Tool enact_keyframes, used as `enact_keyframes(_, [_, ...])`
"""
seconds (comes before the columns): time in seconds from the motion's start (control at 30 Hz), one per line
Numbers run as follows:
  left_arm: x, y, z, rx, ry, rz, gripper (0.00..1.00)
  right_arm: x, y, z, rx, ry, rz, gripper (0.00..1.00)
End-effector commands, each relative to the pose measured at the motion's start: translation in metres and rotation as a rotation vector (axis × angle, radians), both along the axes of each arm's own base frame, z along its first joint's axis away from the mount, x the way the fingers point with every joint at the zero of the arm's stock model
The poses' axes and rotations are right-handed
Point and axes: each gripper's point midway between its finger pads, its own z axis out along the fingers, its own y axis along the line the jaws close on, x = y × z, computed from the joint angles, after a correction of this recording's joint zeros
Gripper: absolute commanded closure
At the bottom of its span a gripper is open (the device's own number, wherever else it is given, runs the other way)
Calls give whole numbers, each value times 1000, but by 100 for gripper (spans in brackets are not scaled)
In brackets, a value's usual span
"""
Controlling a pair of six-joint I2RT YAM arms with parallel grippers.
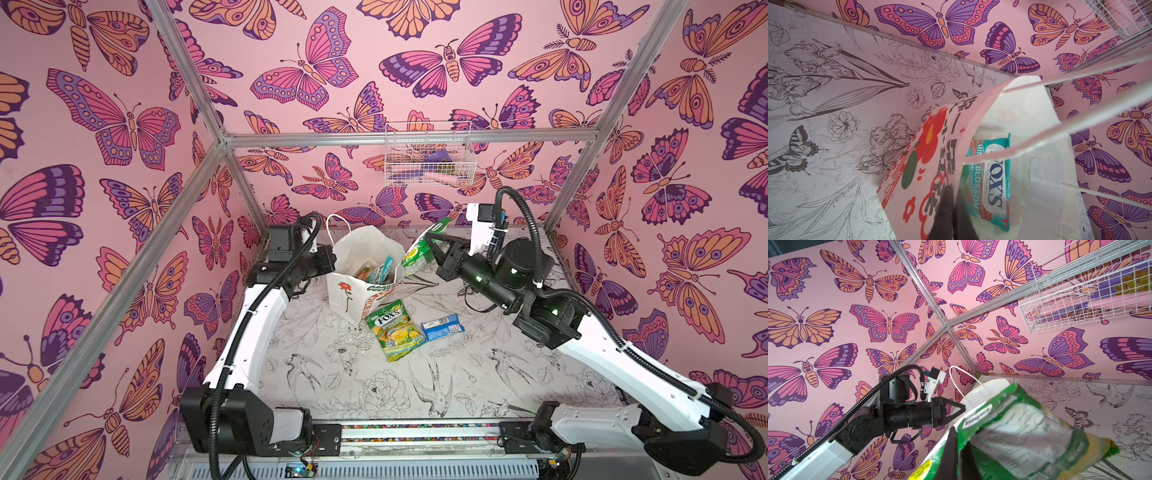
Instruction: Place the snacks into the paper bag
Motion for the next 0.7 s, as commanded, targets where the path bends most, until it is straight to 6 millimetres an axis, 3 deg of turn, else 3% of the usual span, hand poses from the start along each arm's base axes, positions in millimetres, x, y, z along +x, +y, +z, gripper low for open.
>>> enact_keyframes(0.0, [5, 4, 16, -3, -72, 15, 100, -7, 0, 36, 50, -89, 36, 100])
enact_keyframes(0.67, [4, 4, 16, -7, -71, 12, 100, 9, 29, 33, -27, -12, 78, 100])
